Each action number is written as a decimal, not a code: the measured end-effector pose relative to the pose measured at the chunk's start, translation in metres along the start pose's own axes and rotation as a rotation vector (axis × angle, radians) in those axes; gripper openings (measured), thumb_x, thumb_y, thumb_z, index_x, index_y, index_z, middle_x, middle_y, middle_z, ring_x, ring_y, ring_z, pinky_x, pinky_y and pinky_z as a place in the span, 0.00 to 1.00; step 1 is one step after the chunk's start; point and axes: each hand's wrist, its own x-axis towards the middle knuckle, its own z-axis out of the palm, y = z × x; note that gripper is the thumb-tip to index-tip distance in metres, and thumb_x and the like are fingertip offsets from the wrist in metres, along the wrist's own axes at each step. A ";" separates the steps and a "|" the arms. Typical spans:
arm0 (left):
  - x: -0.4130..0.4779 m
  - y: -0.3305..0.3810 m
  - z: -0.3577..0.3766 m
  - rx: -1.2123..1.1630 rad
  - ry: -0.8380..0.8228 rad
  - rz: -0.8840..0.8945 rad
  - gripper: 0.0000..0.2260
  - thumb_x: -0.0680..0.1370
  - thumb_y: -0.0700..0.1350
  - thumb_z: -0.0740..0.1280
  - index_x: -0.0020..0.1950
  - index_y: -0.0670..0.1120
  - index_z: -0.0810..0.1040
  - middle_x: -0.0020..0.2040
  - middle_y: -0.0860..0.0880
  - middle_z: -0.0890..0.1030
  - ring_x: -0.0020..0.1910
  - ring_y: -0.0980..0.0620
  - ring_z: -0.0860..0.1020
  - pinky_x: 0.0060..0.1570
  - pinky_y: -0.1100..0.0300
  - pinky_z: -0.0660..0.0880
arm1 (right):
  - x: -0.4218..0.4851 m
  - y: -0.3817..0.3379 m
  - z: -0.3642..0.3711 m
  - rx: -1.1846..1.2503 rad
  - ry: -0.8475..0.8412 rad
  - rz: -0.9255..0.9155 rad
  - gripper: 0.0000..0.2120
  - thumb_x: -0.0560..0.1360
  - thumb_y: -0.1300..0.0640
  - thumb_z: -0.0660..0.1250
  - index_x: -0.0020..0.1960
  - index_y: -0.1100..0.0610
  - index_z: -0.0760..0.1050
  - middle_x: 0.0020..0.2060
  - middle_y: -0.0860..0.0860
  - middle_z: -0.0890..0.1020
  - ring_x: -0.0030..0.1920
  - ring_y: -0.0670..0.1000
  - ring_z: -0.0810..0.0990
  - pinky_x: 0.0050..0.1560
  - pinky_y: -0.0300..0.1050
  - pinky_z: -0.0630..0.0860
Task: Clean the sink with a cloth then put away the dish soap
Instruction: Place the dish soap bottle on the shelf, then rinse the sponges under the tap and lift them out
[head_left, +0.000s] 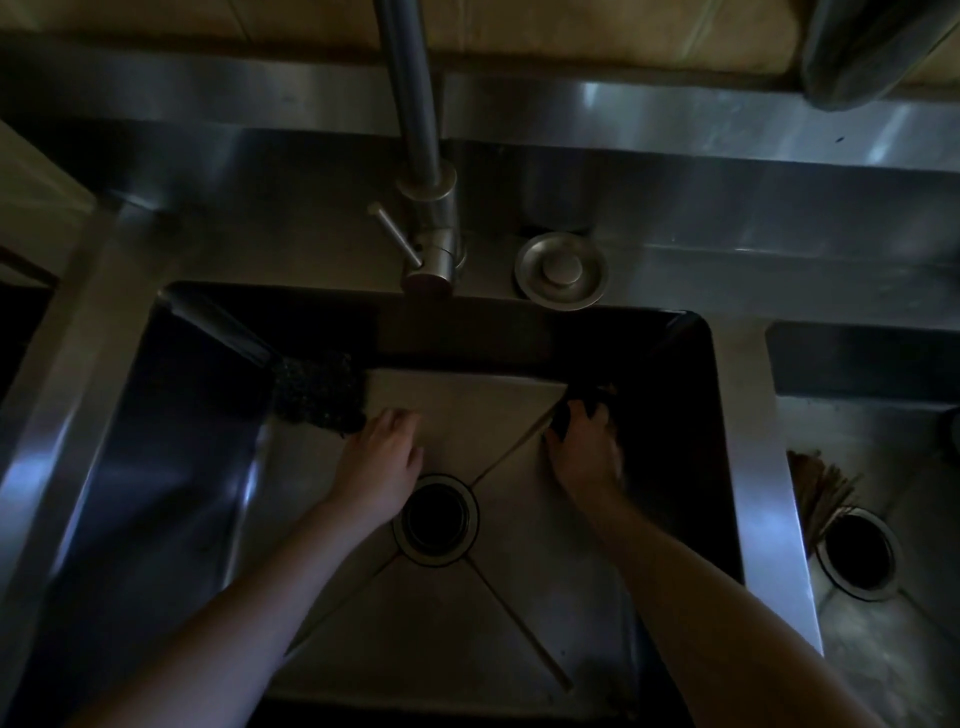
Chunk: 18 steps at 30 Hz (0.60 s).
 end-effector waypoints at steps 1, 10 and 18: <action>0.000 -0.002 0.000 0.005 0.001 -0.005 0.17 0.79 0.46 0.60 0.68 0.46 0.68 0.63 0.45 0.71 0.60 0.45 0.72 0.56 0.52 0.70 | 0.001 0.001 0.002 -0.002 0.015 0.013 0.23 0.76 0.49 0.63 0.68 0.53 0.65 0.68 0.60 0.64 0.63 0.65 0.70 0.59 0.58 0.72; -0.004 -0.013 0.001 -0.003 -0.006 -0.041 0.17 0.79 0.47 0.61 0.67 0.45 0.68 0.63 0.45 0.72 0.58 0.43 0.73 0.56 0.51 0.70 | 0.006 0.002 0.009 0.016 0.071 0.051 0.23 0.73 0.49 0.66 0.66 0.53 0.66 0.66 0.59 0.65 0.62 0.65 0.69 0.61 0.60 0.70; -0.017 -0.017 -0.006 -0.034 0.027 -0.085 0.17 0.78 0.46 0.62 0.67 0.45 0.70 0.61 0.43 0.72 0.57 0.42 0.74 0.56 0.50 0.70 | -0.013 0.001 0.011 0.010 -0.018 -0.033 0.26 0.71 0.56 0.65 0.68 0.53 0.65 0.70 0.59 0.61 0.67 0.64 0.65 0.63 0.56 0.68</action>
